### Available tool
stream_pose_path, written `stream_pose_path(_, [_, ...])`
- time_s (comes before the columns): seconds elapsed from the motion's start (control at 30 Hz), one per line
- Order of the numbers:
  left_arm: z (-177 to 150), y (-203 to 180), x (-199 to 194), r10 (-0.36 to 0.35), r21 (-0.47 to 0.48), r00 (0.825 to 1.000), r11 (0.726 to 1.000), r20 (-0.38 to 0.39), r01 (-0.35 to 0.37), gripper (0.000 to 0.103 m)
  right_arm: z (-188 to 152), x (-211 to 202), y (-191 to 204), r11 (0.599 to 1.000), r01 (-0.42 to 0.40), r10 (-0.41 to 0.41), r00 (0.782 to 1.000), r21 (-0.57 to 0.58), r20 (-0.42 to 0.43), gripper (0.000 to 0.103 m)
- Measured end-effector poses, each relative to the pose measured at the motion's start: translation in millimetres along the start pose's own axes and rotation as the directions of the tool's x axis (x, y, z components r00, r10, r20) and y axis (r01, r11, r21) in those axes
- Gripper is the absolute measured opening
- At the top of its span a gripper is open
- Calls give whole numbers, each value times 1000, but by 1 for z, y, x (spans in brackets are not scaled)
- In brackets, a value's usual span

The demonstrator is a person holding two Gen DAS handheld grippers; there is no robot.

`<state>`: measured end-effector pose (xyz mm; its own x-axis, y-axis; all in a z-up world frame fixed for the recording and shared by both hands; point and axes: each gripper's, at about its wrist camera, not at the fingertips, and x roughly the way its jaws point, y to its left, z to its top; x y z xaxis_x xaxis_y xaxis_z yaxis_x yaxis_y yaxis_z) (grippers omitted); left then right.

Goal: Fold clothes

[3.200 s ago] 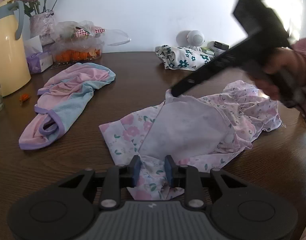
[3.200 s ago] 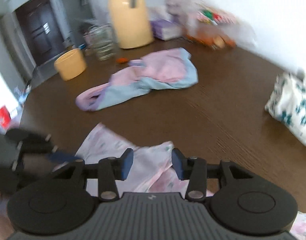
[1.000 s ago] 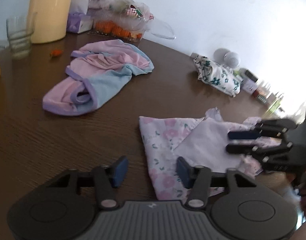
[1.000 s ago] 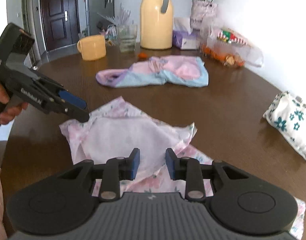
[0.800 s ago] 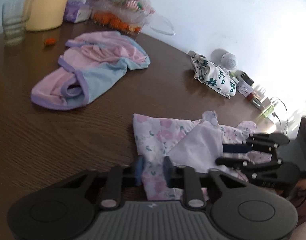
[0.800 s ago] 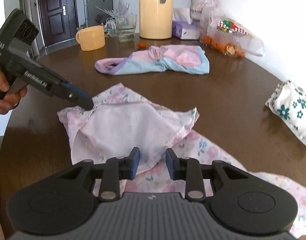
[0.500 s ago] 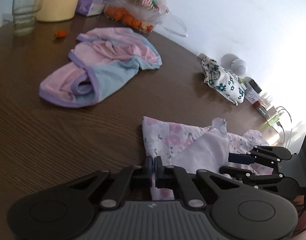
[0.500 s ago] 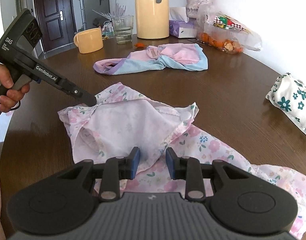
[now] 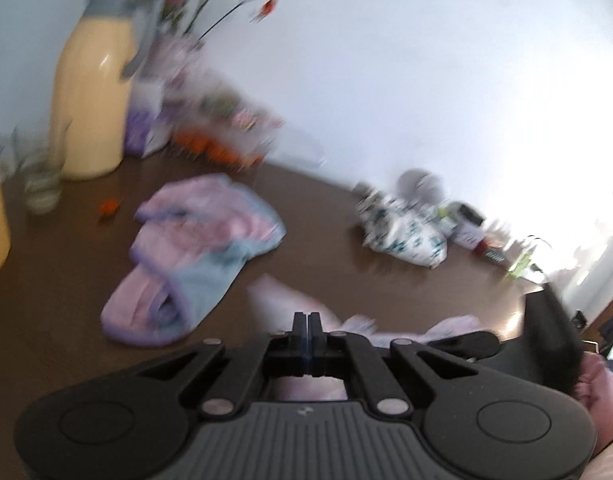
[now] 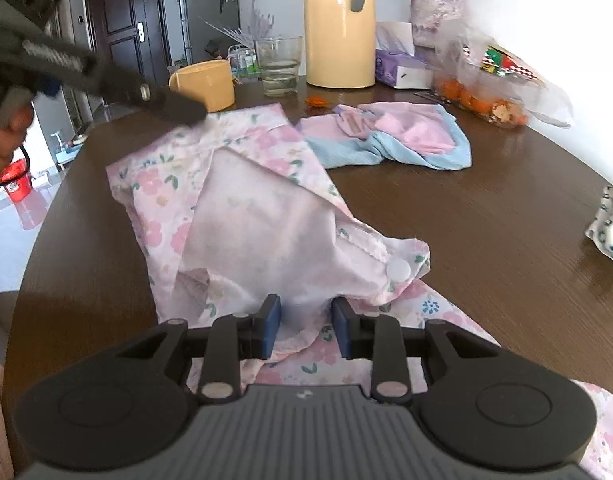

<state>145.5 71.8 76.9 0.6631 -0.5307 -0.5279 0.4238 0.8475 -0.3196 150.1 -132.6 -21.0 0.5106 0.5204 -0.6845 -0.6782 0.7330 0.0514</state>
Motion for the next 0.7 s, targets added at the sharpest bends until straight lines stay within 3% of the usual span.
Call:
stream_pose_path(0.13, [6,-19,2,-39,58,999,998,7,39,0,0,-18,-7,999,-2,2,1000,32,16,29])
stream_pose_path(0.27, [-4,-3,10,18,4,999,1000,-34,-18,0,-7,-41,-15,998,44,-45,999,40,28,29])
stream_pose_path(0.37, [-21,20,13,81,-82,993,993,-86,-88,16,-8,-50,-16,998,47,-48,998,34,36,29])
stream_pose_path(0.4, [-28,27,14,96,-113,990,988,-104,-108,27,-7,-52,-15,999,44,-45,998,28,40,30])
stream_pose_path(0.47, [-40,39,14,107,-158,986,979,-128,-127,36,-4,-52,-9,1000,21,-22,998,11,51,34])
stream_pose_path(0.6, [-56,55,17,116,-209,980,967,-164,-149,36,4,-47,13,996,-66,70,995,-57,70,37])
stream_pose_path(0.7, [-63,64,21,98,-231,978,963,-186,-140,34,9,-39,35,985,-101,111,992,-143,60,51])
